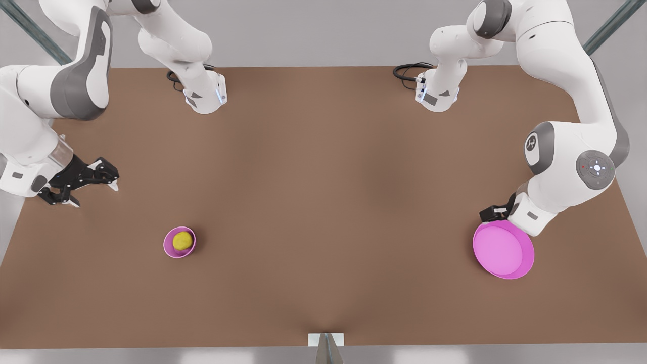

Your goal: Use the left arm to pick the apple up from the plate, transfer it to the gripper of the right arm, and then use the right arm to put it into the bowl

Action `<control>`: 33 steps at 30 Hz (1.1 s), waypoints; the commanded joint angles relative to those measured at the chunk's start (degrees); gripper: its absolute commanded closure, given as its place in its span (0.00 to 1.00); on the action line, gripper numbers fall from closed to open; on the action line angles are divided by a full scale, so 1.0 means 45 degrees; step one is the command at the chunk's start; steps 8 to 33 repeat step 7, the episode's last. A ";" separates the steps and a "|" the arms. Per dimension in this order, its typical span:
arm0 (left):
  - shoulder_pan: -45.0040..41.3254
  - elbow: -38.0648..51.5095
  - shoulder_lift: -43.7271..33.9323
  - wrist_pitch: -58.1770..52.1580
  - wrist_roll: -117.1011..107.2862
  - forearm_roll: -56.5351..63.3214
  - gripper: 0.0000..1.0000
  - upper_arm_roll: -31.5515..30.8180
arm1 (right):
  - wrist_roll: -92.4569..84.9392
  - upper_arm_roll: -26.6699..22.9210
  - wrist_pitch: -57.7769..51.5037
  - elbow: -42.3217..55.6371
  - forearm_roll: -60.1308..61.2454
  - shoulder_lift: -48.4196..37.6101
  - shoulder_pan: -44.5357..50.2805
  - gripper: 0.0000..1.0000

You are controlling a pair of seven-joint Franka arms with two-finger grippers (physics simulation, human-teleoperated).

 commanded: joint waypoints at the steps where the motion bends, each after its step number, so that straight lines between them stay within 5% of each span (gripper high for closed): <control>1: 0.0006 0.0007 -0.0015 -0.0273 -0.2031 -0.0016 0.00 -0.0022 | 0.5710 -0.0909 -0.1702 -0.0032 0.0149 0.0192 0.0605 0.00; 33: 0.0006 0.0007 -0.0054 -0.0312 -0.2031 -0.0036 0.00 -0.0022 | 0.5691 -0.0850 -0.1643 0.0340 0.0247 0.0409 0.0586 0.00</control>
